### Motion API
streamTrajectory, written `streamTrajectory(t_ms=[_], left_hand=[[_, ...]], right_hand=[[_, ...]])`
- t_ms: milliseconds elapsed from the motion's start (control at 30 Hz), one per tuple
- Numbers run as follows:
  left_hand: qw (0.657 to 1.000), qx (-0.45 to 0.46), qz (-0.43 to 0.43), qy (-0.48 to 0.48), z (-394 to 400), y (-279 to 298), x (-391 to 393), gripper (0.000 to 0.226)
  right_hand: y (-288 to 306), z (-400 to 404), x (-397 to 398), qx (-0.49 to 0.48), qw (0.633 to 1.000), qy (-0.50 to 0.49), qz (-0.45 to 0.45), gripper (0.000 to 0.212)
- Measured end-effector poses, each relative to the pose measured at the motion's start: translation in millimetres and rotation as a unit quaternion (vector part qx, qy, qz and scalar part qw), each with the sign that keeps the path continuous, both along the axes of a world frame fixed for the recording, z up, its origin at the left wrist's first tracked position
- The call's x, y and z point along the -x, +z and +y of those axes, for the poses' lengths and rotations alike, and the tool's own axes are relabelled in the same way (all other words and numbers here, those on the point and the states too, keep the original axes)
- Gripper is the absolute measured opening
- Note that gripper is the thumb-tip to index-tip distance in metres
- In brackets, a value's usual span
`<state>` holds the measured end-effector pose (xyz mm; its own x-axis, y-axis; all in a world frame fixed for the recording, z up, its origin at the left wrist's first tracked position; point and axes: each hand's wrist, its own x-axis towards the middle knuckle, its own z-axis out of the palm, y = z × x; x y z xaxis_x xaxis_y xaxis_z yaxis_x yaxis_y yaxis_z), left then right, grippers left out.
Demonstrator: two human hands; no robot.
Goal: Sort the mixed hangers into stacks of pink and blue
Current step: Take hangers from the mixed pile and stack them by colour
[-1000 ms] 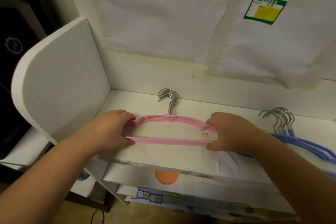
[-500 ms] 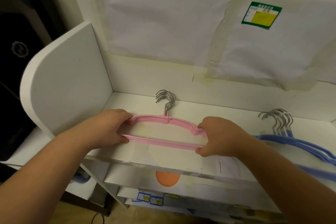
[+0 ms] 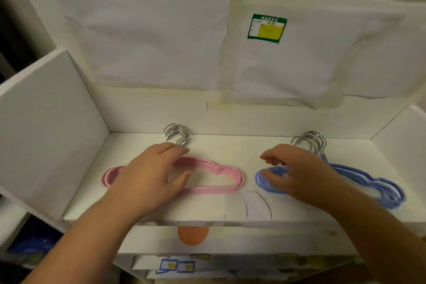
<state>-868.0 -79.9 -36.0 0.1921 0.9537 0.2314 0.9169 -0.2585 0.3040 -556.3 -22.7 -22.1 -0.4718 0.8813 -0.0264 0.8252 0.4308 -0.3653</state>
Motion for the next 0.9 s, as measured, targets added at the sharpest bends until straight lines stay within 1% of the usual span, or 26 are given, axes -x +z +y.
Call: streamTrajectory(t_ms=[133, 200, 333, 467, 533, 600, 667, 733, 767, 800, 900], left_hand=[[0.999, 0.017, -0.003, -0.051, 13, -8, -68, 0.051], [0.998, 0.019, -0.003, -0.068, 21, -13, -102, 0.049], [0.995, 0.040, 0.022, -0.094, 36, -22, -162, 0.056], [0.992, 0.092, 0.062, -0.064, 46, -30, -203, 0.059], [0.988, 0.127, 0.080, -0.042, 51, -32, -212, 0.056], [0.983, 0.155, 0.094, -0.020, 56, -32, -215, 0.055], [0.980, 0.175, 0.092, 0.001, 61, -31, -217, 0.058], [0.977, 0.185, 0.104, 0.011, 65, -29, -219, 0.063], [0.975, 0.191, 0.114, 0.015, 66, -28, -221, 0.068], [0.973, 0.194, 0.120, 0.020, 67, -27, -223, 0.072], [0.973, 0.196, 0.115, 0.045, 69, -24, -227, 0.078]], right_hand=[[0, -13, -61, -0.030, 0.998, -0.061, 0.004, 0.024], [-5, -19, -95, -0.050, 0.995, -0.092, -0.005, 0.024], [-14, -28, -166, -0.068, 0.987, -0.146, 0.014, 0.025], [-24, -26, -222, -0.060, 0.986, -0.156, 0.014, 0.027], [-31, -22, -240, -0.033, 0.986, -0.162, 0.002, 0.041], [-35, -18, -248, 0.017, 0.988, -0.157, -0.001, 0.063], [-39, -16, -252, 0.079, 0.985, -0.154, 0.024, 0.083], [-47, -12, -254, 0.105, 0.982, -0.152, 0.033, 0.097], [-50, -11, -253, 0.100, 0.984, -0.147, 0.027, 0.098], [-53, -10, -253, 0.086, 0.986, -0.144, 0.024, 0.094], [-50, -8, -247, 0.052, 0.988, -0.144, 0.016, 0.076]])
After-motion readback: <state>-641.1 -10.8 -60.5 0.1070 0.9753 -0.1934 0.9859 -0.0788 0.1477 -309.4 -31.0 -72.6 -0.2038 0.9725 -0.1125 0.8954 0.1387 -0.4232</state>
